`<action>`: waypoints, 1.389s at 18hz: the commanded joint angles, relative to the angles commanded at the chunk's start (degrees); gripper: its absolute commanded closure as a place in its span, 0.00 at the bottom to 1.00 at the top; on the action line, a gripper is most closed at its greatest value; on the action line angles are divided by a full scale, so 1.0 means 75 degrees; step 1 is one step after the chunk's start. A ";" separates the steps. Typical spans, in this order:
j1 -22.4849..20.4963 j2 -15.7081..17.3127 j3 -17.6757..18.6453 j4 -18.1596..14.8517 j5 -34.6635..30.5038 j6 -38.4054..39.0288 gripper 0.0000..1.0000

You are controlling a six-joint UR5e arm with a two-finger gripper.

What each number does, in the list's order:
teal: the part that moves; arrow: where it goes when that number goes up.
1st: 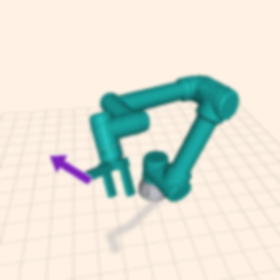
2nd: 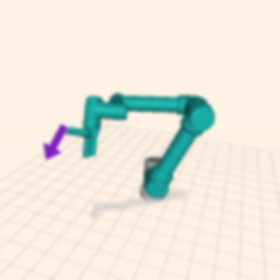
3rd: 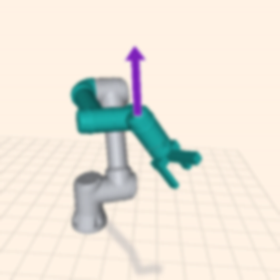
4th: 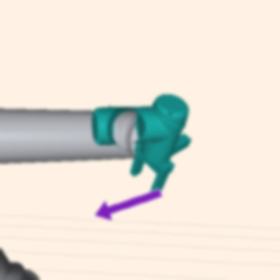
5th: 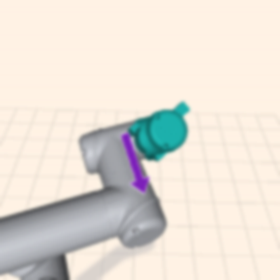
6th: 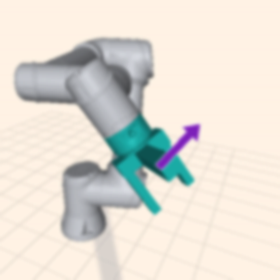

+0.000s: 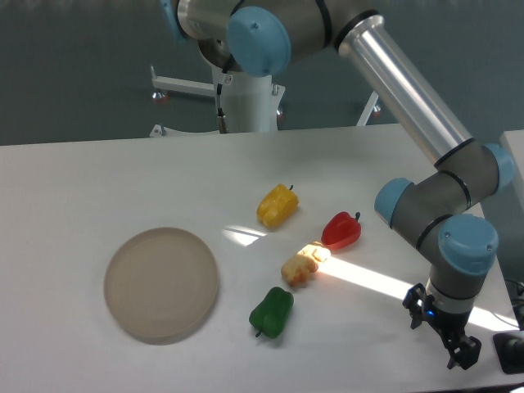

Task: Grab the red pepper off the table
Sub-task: 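Move the gripper over the red bell pepper and lower toward it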

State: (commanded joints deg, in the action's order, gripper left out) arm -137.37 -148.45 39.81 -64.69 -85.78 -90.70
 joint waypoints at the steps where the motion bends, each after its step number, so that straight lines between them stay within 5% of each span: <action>1: 0.0000 -0.0012 0.0000 0.0000 -0.0011 0.0000 0.00; 5: 0.0012 0.0081 0.0058 -0.0035 -0.0012 -0.0012 0.00; 10: 0.0024 0.0620 0.0819 -0.0047 0.0000 0.0081 0.00; 18: 0.0094 0.2364 0.3266 -0.0152 -0.0023 0.0633 0.00; 25: 0.0035 0.3479 0.4650 -0.0550 -0.0385 0.0329 0.00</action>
State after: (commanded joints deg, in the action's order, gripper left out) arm -137.11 -122.36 74.69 -68.81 -88.67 -88.23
